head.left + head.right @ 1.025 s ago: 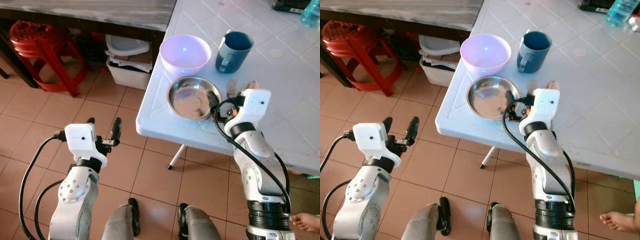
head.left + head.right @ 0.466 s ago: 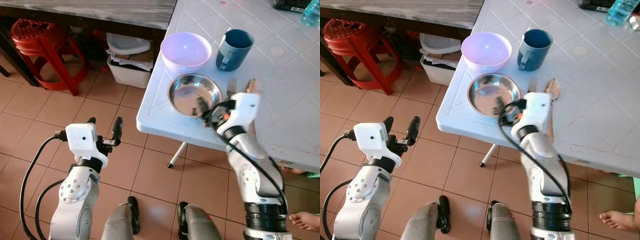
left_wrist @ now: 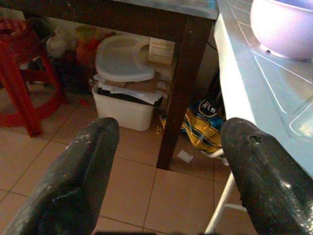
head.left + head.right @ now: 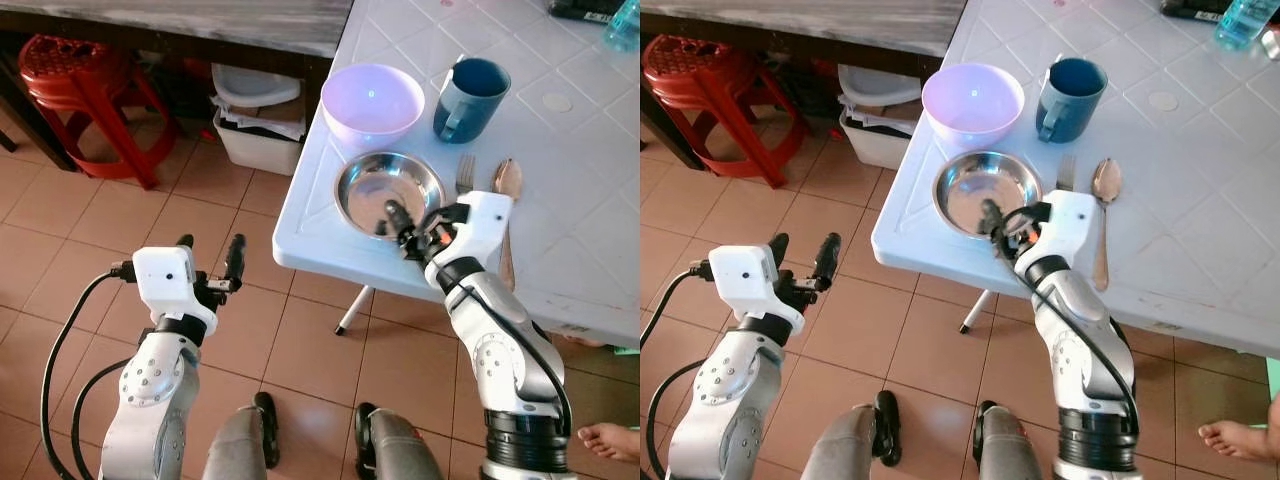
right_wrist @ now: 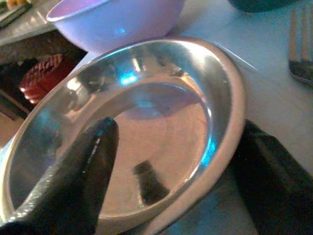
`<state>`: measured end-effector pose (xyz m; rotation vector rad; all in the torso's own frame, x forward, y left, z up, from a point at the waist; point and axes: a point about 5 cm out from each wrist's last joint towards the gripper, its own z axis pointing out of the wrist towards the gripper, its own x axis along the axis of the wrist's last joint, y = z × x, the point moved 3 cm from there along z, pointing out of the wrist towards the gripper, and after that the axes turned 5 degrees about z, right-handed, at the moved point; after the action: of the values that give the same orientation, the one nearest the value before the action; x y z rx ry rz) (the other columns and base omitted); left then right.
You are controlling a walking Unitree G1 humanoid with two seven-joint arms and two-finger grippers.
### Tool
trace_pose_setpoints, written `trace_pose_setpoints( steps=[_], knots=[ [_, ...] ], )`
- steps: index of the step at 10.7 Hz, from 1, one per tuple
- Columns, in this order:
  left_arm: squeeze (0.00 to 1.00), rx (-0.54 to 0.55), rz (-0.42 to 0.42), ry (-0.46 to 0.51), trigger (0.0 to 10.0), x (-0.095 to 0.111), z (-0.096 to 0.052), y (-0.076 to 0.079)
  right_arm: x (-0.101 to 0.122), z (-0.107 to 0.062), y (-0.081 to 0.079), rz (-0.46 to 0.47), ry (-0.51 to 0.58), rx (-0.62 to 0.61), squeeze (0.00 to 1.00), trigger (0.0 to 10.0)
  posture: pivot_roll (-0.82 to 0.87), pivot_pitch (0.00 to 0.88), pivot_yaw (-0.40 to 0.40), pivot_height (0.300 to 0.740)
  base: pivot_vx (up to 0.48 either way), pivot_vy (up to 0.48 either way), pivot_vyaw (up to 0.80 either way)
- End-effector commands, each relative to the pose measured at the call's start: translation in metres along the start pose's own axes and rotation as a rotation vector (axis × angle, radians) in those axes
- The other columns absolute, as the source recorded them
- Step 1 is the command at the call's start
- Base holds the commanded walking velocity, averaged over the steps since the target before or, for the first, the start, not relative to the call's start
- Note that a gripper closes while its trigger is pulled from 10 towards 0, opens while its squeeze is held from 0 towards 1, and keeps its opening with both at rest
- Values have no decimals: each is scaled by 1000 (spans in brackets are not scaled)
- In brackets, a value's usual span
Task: Setting the table
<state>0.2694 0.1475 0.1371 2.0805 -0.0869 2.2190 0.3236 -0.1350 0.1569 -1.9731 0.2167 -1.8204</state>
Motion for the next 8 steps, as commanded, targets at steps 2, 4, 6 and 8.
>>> trace_pose_setpoints(
  steps=[2, 4, 6, 8],
  knots=[
    [0, -27, 41, 3, 10000, 0, -1, 2, -15, -5, 10, 56, -73, -63, 0, 0, -25, 279, 10, 740, 0, 0, 0],
    [0, -48, 54, 4, 10000, 0, -2, 4, -20, -6, 17, 142, -105, -103, 0, 0, -26, 275, 9, 740, 0, 0, 0],
    [0, -47, 56, 6, 10000, 0, -1, 3, -28, -5, 15, 140, -160, -95, 0, 0, -24, 273, 9, 740, 0, 0, 0],
    [0, -92, 37, 13, 10000, 0, -2, 7, -33, -6, 18, 135, -192, -116, 0, 0, -22, 270, 8, 740, 0, 0, 0]
  ],
)
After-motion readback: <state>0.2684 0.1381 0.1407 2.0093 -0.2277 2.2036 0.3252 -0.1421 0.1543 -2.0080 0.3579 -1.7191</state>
